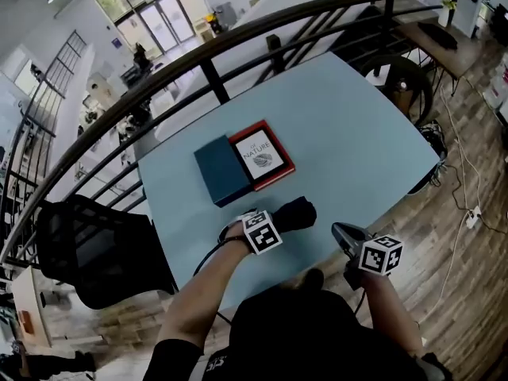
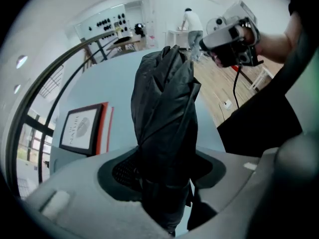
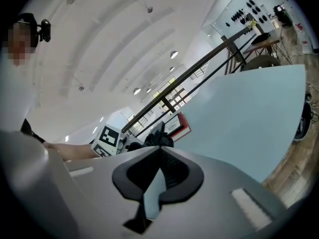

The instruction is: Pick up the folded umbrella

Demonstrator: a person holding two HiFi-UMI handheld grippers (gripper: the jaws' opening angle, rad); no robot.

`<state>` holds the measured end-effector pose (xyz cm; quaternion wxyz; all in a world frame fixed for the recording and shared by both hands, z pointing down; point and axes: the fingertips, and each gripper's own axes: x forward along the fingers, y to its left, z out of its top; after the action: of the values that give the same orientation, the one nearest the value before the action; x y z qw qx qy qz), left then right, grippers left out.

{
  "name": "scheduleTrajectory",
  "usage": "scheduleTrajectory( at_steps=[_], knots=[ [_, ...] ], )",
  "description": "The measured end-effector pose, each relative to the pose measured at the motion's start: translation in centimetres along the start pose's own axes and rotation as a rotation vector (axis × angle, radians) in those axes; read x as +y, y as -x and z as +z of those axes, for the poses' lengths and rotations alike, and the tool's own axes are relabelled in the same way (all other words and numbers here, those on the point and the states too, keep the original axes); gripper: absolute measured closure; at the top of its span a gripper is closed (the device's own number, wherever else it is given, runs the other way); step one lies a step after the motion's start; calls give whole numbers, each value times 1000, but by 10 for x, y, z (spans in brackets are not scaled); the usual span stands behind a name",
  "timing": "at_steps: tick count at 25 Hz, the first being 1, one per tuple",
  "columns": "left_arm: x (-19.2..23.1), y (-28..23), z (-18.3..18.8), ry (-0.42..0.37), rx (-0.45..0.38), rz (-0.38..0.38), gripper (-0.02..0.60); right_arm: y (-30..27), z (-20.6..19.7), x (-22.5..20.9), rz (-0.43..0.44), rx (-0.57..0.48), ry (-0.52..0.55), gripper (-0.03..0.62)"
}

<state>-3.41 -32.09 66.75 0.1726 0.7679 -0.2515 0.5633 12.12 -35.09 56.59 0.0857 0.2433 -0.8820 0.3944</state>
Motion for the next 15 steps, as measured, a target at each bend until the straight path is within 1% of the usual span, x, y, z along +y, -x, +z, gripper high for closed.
scheduleTrajectory(
  at_steps=[3,6,9,12,15],
  knots=[
    [24,41,-10,128,-97,45,314,-16,24,19,20,-22,40,592],
    [48,82,-26,233,-188,80,314,-33,41,43,48,-20,103,592],
    [62,122,-37,320,-301,98,313,-47,49,61,70,-10,150,592],
    [70,158,-45,392,-424,123,313,-58,50,78,88,-8,165,592],
    [70,196,-45,468,-579,161,314,-67,47,95,105,-3,181,592]
  ],
)
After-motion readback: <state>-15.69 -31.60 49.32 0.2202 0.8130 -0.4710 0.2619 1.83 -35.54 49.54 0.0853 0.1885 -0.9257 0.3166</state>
